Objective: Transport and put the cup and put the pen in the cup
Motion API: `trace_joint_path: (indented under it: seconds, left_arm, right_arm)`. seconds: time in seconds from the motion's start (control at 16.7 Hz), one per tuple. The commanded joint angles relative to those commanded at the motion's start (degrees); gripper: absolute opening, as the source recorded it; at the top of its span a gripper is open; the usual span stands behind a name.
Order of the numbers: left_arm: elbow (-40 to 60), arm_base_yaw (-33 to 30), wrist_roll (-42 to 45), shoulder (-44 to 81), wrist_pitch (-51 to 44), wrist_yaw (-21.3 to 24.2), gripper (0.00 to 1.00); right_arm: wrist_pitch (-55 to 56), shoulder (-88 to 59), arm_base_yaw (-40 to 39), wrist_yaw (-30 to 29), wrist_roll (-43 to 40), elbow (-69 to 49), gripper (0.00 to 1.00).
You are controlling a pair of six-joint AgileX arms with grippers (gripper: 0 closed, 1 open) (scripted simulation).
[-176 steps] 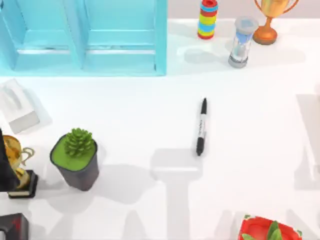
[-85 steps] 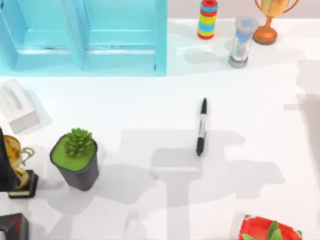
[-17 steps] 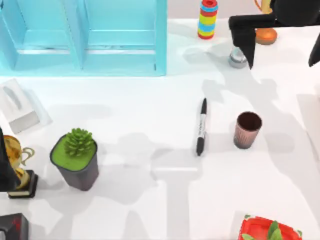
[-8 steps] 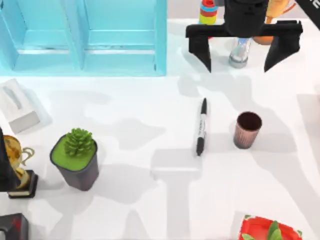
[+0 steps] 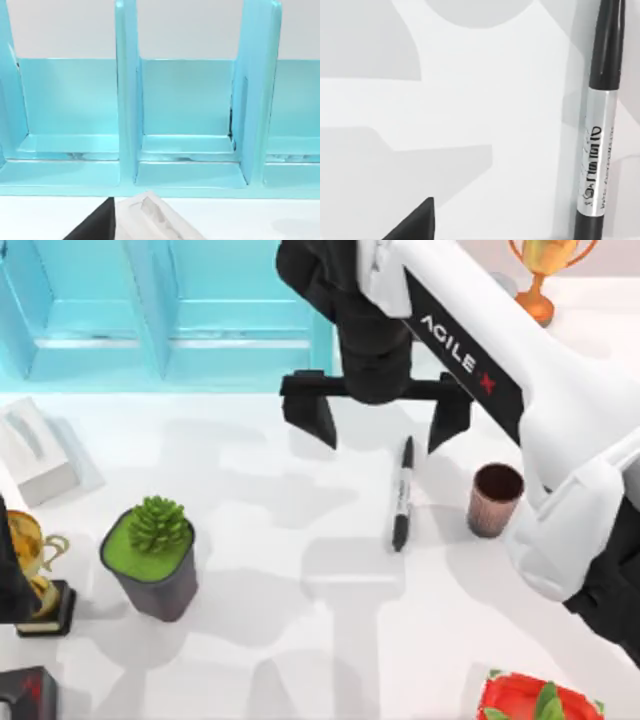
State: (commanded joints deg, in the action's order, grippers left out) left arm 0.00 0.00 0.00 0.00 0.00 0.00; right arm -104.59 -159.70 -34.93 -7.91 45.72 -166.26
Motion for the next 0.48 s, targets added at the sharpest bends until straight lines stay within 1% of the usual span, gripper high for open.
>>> trace_joint_path:
  seconds: [0.18,0.24,0.48]
  left_arm:
    - [0.0,0.0,0.0,0.0,0.0,0.0,1.00]
    - [0.0,0.0,0.0,0.0,0.0,0.0,1.00]
    - [0.0,0.0,0.0,0.0,0.0,0.0,1.00]
  right_arm:
    - [0.0,0.0,0.0,0.0,0.0,0.0,1.00]
    - [1.4,-4.5,0.1,0.4,0.0,-8.7,1.00]
    - [1.2,-5.0,0.0,0.2,0.0,-6.0,1.00]
